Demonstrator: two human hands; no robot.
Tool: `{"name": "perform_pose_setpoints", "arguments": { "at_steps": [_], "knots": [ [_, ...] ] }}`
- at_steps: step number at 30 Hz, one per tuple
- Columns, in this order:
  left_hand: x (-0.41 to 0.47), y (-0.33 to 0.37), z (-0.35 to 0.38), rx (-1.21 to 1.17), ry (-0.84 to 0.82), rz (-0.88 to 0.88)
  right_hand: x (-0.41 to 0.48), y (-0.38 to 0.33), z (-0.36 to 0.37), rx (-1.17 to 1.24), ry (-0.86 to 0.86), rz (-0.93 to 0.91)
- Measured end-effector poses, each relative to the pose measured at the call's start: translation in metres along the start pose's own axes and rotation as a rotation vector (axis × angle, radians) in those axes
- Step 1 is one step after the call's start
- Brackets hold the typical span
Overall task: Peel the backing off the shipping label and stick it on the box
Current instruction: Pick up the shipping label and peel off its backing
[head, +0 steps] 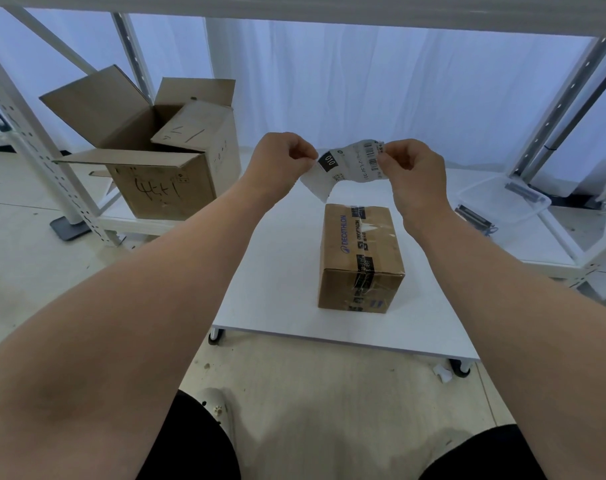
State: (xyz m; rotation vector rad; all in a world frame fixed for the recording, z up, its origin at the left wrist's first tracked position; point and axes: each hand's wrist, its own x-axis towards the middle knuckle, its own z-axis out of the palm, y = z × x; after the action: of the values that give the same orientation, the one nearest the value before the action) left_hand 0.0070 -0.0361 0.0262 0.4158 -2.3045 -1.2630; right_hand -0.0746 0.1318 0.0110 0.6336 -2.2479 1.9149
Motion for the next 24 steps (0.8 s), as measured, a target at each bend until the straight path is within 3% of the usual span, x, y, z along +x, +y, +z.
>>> {"name": "perform_pose_setpoints", "arguments": {
  "at_steps": [12, 24],
  "knots": [
    [0.002, -0.009, -0.006, -0.178, -0.107, -0.141, 0.001, 0.001, -0.003, 0.025, 0.040, -0.006],
    [0.003, -0.004, -0.011, -0.216, -0.046, -0.076, 0.007, -0.003, -0.008, 0.039, 0.159, 0.002]
  ]
}}
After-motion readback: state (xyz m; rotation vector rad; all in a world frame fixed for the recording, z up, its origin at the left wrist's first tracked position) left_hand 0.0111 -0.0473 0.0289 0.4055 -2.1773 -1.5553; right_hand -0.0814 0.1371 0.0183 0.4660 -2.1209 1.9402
